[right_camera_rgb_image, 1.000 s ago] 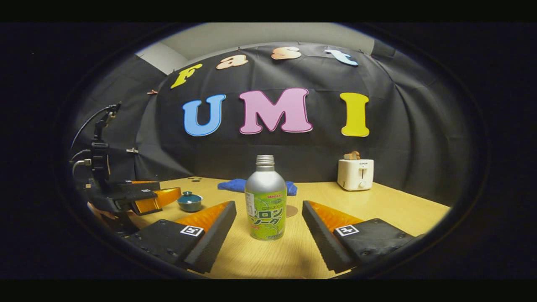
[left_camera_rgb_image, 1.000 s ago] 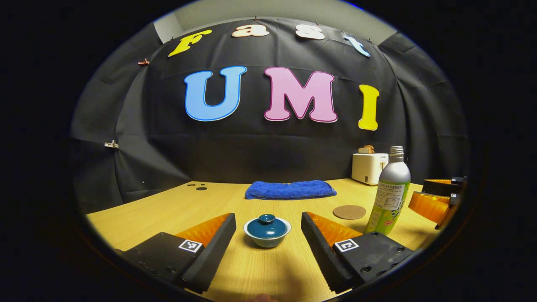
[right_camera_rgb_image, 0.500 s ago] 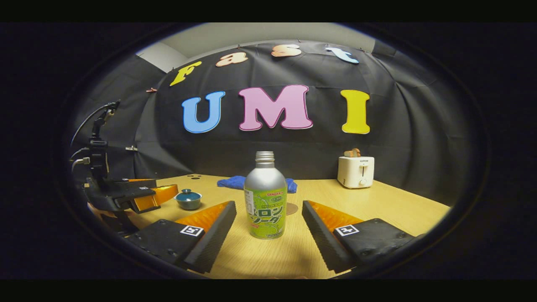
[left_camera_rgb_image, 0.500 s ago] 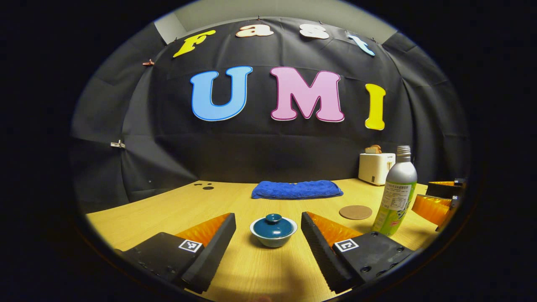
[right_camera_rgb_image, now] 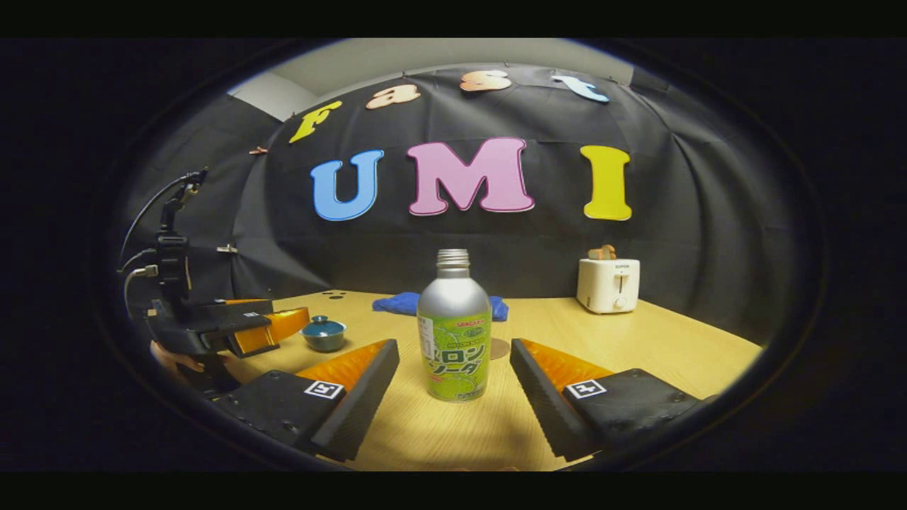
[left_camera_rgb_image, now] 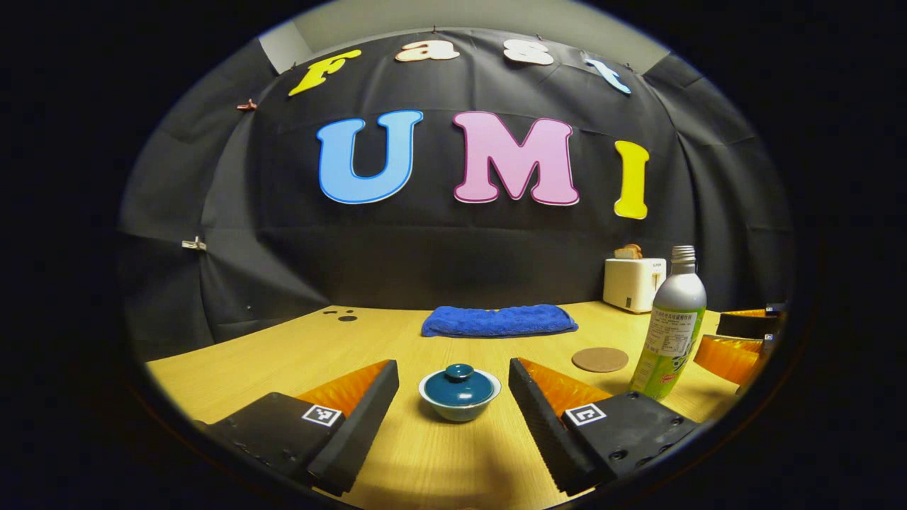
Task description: Open the teacup lid with one hand, grasp the water bottle and pour water into the teacup with the other hand; after pouring, place the water bottle on the coaster and then close the teacup lid.
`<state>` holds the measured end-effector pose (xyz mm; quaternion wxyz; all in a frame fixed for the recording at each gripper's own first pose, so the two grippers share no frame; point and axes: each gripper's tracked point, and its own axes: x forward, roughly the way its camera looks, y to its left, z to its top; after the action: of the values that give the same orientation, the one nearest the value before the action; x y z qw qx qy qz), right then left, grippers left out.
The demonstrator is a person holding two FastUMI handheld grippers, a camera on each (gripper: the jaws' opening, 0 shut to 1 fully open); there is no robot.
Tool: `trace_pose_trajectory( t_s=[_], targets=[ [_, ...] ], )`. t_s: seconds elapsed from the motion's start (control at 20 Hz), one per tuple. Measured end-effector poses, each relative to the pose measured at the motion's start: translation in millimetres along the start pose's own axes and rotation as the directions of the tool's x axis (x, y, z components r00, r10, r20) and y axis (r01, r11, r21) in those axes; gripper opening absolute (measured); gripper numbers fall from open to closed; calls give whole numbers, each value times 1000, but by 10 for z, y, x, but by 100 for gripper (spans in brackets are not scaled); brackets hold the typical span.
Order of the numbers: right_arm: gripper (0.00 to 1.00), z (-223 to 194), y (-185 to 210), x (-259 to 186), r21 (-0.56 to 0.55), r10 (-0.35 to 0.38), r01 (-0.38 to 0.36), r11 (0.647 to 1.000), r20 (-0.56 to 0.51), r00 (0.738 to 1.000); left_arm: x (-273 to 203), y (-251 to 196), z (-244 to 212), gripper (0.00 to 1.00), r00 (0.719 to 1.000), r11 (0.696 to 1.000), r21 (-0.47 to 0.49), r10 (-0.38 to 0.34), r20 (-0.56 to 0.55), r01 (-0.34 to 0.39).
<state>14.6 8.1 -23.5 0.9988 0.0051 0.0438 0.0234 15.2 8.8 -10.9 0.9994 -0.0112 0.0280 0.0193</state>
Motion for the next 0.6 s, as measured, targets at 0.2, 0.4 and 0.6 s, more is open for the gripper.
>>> trace_pose_trajectory(
  t_s=[0.2,0.4,0.6],
  targets=[
    [98,-38,-81,78,19,11,-11,1000,-28,1000,178,61,-95,98,998,997,74,8,-63,-3],
    [98,4,-207,146,55,6,-4,998,-39,999,375,88,-156,93,994,998,53,-15,-111,21],
    [99,47,-262,181,43,11,-9,999,-34,999,607,60,-200,87,988,998,35,-37,-152,43]
  ],
)
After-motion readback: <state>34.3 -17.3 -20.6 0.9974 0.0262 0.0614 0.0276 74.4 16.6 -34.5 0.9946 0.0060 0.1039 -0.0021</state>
